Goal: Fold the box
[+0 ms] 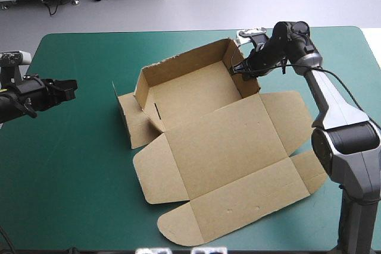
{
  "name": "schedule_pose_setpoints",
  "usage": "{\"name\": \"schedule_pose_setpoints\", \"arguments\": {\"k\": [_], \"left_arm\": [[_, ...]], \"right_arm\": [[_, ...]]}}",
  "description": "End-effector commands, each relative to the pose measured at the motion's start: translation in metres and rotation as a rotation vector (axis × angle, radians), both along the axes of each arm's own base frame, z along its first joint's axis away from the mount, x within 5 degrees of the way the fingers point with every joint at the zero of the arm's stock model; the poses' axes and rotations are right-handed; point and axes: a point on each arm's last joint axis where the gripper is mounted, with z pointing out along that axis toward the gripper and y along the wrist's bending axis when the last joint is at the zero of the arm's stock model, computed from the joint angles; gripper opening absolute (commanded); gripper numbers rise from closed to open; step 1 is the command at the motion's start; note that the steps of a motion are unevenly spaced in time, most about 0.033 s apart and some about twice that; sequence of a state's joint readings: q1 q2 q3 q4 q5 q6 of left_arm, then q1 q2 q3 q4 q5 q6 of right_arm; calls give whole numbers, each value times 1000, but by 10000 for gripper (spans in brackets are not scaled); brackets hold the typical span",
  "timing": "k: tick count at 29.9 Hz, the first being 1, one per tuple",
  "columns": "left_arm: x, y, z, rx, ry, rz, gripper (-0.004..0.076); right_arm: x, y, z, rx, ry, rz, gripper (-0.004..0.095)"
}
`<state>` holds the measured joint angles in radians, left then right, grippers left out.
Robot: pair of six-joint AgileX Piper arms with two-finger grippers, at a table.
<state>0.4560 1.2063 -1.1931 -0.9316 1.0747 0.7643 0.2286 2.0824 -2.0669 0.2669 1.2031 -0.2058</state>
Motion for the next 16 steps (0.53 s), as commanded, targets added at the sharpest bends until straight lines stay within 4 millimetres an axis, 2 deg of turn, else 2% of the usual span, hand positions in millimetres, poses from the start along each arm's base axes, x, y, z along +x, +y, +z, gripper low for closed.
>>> {"name": "schedule_pose_setpoints", "arguments": {"k": [1, 3, 6, 14, 16], "left_arm": [[-1, 0, 19, -31, -111, 55, 13], [1, 2, 21, -29, -131, 83, 13], [3, 5, 22, -23, -152, 114, 13], [7, 8, 32, -80, -247, 170, 13], [10, 8, 32, -104, -259, 169, 13]], "right_arm": [[-27, -6, 98, 130, -266, -38, 2], [-40, -11, 130, 148, -350, -44, 2], [-64, -21, 166, 167, -427, -52, 2], [-142, -55, 234, 181, -582, -86, 2], [-160, -59, 246, 191, -617, -90, 2]]}}
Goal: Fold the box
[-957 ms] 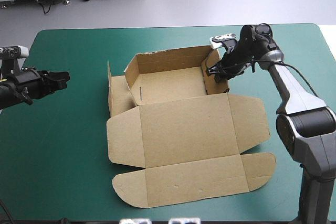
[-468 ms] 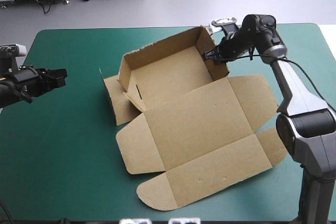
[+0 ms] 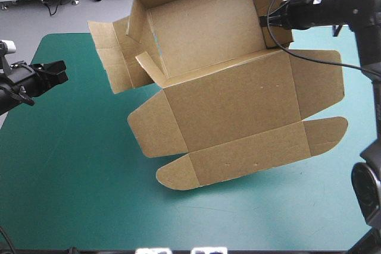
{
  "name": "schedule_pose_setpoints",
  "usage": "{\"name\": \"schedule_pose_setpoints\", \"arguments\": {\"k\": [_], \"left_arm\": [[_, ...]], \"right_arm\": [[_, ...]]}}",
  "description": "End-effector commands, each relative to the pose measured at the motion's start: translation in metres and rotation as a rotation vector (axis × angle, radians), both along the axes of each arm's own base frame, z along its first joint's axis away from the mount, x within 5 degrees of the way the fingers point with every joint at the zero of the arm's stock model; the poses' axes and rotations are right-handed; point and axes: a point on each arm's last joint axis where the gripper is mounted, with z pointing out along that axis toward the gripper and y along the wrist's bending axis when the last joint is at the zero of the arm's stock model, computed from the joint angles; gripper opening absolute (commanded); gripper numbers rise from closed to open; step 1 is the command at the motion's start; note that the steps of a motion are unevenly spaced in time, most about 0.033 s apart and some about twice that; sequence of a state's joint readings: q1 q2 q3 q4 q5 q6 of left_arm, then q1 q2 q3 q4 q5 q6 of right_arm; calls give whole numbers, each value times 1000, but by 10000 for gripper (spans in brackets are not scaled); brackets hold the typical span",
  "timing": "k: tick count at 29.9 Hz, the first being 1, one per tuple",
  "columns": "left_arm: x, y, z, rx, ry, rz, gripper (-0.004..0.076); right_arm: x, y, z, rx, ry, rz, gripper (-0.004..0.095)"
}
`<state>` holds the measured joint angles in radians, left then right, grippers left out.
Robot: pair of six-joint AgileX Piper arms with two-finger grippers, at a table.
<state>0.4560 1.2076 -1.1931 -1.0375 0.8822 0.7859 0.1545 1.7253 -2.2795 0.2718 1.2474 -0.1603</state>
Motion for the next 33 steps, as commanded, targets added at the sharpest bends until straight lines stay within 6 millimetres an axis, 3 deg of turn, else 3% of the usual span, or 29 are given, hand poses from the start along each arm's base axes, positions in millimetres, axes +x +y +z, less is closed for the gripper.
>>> {"name": "schedule_pose_setpoints", "arguments": {"k": [1, 6, 10, 14, 19, 25, 33], "left_arm": [[0, -2, 19, -78, -113, 19, 13], [9, -5, 16, -147, -135, -73, 13], [11, -9, 18, -184, -169, -143, 13], [10, -14, 18, -209, -174, -214, 13], [5, -23, 14, -237, -128, -357, 13], [-1, -28, 13, -245, -104, -441, 13], [-2, -30, 13, -244, -96, -459, 13]], "right_arm": [[-67, -12, 51, 64, -147, 10, 2], [-119, -18, 68, 74, -212, 21, 2], [-148, -24, 65, 75, -236, 3, 0], [-164, -28, 51, 110, -293, -32, 0], [-167, -28, 14, 213, -340, -60, 0], [-150, -18, -23, 292, -277, -5, 0], [-139, -12, -33, 334, -259, 37, 0]]}}
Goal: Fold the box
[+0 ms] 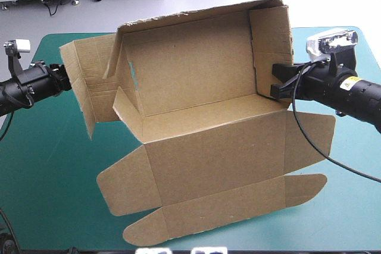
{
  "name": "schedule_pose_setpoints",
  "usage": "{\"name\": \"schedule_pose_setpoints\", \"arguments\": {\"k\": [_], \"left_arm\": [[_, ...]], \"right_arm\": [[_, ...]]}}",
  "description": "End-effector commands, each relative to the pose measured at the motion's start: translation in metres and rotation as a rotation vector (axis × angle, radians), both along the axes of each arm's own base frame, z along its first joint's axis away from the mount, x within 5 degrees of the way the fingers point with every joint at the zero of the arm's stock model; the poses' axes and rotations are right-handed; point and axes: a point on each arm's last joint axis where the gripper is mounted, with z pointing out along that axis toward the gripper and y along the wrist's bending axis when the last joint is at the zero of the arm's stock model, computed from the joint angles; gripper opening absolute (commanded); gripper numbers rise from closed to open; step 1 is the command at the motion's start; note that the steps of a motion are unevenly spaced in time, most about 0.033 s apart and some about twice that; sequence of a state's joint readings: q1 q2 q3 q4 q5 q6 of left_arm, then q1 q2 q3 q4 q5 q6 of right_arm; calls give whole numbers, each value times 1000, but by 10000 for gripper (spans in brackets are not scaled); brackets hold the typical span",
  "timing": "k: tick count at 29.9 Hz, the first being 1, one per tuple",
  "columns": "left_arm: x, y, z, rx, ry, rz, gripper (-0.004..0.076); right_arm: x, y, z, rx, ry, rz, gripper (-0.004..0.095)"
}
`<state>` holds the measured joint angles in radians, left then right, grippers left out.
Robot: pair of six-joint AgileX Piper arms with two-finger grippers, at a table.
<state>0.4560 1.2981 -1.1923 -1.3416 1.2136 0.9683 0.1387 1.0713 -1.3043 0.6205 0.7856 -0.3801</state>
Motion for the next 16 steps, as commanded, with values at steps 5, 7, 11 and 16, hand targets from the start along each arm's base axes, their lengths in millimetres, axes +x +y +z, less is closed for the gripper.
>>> {"name": "schedule_pose_setpoints", "arguments": {"k": [5, 7, 11, 16], "left_arm": [[-11, -11, 19, -51, -55, -85, 13], [-11, -16, 18, -61, -42, -106, 13], [-15, -36, 18, -24, -26, -180, 13], [-23, -55, 23, -6, -46, -248, 13]], "right_arm": [[-2, -2, 21, 102, -115, -38, 0], [3, -2, 19, 103, -107, -40, 0], [19, 0, 10, 96, -76, -43, 0], [39, 6, 0, 112, -51, -22, 0]]}}
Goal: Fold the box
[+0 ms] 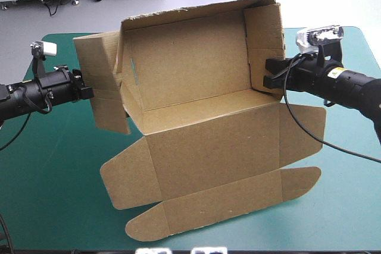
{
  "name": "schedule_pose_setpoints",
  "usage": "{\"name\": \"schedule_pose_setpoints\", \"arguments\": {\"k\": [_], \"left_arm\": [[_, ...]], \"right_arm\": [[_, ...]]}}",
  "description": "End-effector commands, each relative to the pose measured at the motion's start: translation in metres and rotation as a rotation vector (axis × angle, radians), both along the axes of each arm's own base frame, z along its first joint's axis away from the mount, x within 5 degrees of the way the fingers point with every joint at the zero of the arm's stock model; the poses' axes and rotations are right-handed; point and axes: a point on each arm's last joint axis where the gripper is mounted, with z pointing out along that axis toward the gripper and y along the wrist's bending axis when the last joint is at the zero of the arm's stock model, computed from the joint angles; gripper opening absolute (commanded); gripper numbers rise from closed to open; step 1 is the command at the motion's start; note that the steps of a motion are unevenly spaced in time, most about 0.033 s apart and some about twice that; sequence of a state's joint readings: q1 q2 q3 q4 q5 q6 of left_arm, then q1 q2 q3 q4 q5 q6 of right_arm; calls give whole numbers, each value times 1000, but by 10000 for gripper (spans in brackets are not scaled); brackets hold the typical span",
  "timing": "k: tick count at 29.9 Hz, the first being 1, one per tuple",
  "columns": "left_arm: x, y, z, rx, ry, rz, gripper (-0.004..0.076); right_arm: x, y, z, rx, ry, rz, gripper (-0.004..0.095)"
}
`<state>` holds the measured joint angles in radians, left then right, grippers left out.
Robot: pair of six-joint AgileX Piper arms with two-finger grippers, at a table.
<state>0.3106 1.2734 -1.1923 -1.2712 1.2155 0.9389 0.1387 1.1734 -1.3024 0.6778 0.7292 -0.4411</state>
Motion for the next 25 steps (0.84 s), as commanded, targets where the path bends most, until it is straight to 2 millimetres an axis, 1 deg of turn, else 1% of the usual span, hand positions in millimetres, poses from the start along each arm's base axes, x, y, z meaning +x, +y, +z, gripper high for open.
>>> {"name": "schedule_pose_setpoints", "arguments": {"k": [1, 4, 8, 12, 14, 15, 18, 19, 21, 22, 23, 25], "left_arm": [[-20, -18, 26, -78, -73, -115, 11], [-20, -19, 27, -100, -66, -104, -10], [-20, -18, 26, -81, -60, -98, -9], [-20, -19, 26, -102, -31, -92, 1], [-20, -22, 26, -102, -30, -107, 52], [-20, -23, 26, -102, -30, -112, 95], [-21, -32, 26, -102, -30, -144, 260], [-21, -35, 26, -103, -31, -151, 333], [-21, -39, 26, -108, -37, -157, 417], [-21, -42, 27, -113, -38, -167, 444], [-21, -45, 28, -122, -39, -179, 455], [-22, -49, 29, -140, -44, -192, 456]], "right_arm": [[7, 1, 15, 107, -80, -21, 0], [14, 4, 11, 116, -68, -6, 0], [20, 5, 7, 116, -65, 3, 0], [23, 5, 6, 109, -72, -4, 0], [25, 5, 5, 108, -72, -8, 1], [27, 5, 4, 108, -70, -10, 1], [30, 5, 1, 103, -65, -11, 1], [31, 5, 0, 101, -64, -11, 0], [33, 6, -1, 100, -58, -11, 0], [33, 5, -1, 100, -59, -13, 0], [34, 6, -2, 98, -58, -12, 0], [36, 6, -4, 95, -52, -12, 0]]}}
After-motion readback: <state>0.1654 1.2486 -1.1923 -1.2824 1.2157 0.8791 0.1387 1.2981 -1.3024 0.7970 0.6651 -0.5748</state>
